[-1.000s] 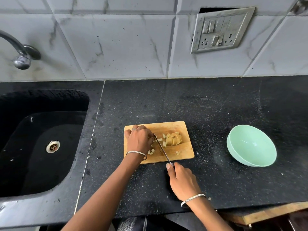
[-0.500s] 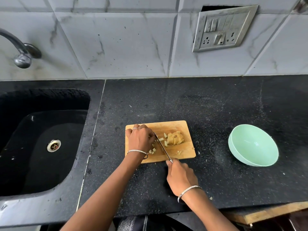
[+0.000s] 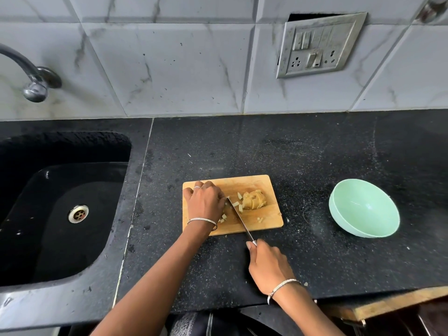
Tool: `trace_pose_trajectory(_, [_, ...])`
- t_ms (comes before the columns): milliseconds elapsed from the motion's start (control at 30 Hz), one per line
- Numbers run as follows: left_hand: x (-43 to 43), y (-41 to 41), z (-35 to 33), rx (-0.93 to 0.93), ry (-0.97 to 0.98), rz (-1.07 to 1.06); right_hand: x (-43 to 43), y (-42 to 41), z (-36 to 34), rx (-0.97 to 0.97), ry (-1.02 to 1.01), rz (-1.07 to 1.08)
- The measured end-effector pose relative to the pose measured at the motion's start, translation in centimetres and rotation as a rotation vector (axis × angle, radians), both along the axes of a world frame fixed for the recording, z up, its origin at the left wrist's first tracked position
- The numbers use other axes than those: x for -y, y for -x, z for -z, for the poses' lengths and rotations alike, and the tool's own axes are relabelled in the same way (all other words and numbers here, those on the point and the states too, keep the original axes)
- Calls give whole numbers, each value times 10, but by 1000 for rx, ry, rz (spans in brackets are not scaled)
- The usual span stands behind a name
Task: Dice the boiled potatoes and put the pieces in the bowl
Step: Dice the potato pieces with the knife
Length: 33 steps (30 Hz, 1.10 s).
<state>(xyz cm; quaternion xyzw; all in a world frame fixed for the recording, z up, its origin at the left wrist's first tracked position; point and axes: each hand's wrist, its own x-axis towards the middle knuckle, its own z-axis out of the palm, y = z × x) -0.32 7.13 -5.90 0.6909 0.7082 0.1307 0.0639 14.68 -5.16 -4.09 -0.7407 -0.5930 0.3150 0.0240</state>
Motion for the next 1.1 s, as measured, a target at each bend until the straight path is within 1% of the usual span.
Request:
trace_pose_trajectory(167, [4, 2, -2, -96, -24, -11, 1, -8, -2, -167, 59, 1])
trace_pose_trajectory(233, [5, 2, -5, -105, -26, -15, 1, -11, -7, -212, 43, 9])
trace_pose_trajectory(300, [7, 0, -8, -75, -28, -13, 0, -12, -12, -228, -7, 32])
trace_pose_trajectory(367, [9, -3, -11, -15, -25, 1, -1, -15, -15, -214, -59, 52])
trace_pose_trajectory(467, [10, -11, -14, 49, -7, 62, -1, -20, -15, -189, -85, 67])
trace_pose_trajectory(633, [13, -16, -9, 52, 53, 121, 5, -23, -8, -174, -86, 66])
trace_pose_trajectory(767, [14, -15, -4, 77, 52, 106, 8, -23, -2, -173, -74, 68])
trace_pose_trajectory(900, [15, -9, -3, 62, 52, 119, 8, -22, 2, -159, -75, 62])
trace_pose_trajectory(1100, [18, -3, -3, 79, 34, 96, 7, -14, 7, -100, -70, 22])
